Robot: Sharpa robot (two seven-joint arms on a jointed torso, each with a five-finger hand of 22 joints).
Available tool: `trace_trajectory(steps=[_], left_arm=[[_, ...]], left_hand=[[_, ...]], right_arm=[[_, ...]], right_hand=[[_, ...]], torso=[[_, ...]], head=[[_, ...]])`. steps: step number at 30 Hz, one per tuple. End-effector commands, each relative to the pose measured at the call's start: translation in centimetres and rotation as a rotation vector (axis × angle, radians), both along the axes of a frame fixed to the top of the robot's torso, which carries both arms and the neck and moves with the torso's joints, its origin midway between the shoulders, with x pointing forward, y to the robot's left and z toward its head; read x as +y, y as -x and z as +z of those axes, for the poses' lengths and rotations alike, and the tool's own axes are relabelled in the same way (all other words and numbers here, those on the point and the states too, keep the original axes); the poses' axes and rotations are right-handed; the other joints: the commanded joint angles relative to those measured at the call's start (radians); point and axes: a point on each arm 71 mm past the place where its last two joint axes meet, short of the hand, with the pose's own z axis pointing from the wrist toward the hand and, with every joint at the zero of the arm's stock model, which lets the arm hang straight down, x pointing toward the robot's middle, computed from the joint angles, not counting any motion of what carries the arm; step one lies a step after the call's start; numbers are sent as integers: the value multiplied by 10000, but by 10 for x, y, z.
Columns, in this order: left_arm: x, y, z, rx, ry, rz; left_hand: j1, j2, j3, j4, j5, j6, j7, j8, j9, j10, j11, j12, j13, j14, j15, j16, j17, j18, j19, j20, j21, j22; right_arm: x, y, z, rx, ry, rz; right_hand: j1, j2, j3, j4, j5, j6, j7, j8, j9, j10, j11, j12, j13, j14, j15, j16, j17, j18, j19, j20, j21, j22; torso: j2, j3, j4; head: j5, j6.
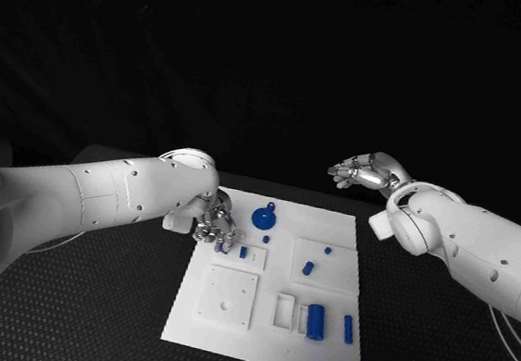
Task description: Assemble the parts on the task board
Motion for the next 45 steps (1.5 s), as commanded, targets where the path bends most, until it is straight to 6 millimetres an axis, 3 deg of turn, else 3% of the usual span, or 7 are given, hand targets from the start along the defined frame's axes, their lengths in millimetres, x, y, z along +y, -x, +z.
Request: trace_trajectory(steps=[1,45], left_arm=[[-3,1,-1,-85,99,-64],[-6,3,-8,25,-45,-172]], left_hand=[[63,82,405,-353,-4,434,-380,25,53,-28,-59,54,15,42,-62,37,12,172,56,-679,62,206],[64,90,419,-350,-65,410,-378,19,117,-38,-57,62,18,42,-70,35,6,174,58,-681,68,199]], right_arm=[[2,0,0,17,-23,147],[1,0,-1,31,-19,143]], right_hand=[[-27,104,-21,-36,68,-87,182,60,-14,36,25,-66,-10,46,43,-38,10,76,14,74,-59,14],[-31,108,-26,-44,72,-89,182,64,-21,35,26,-66,-10,47,44,-45,17,82,21,78,-84,36]], torso=[[-3,2,0],[-3,-2,-6]], head=[[7,11],[1,-50]])
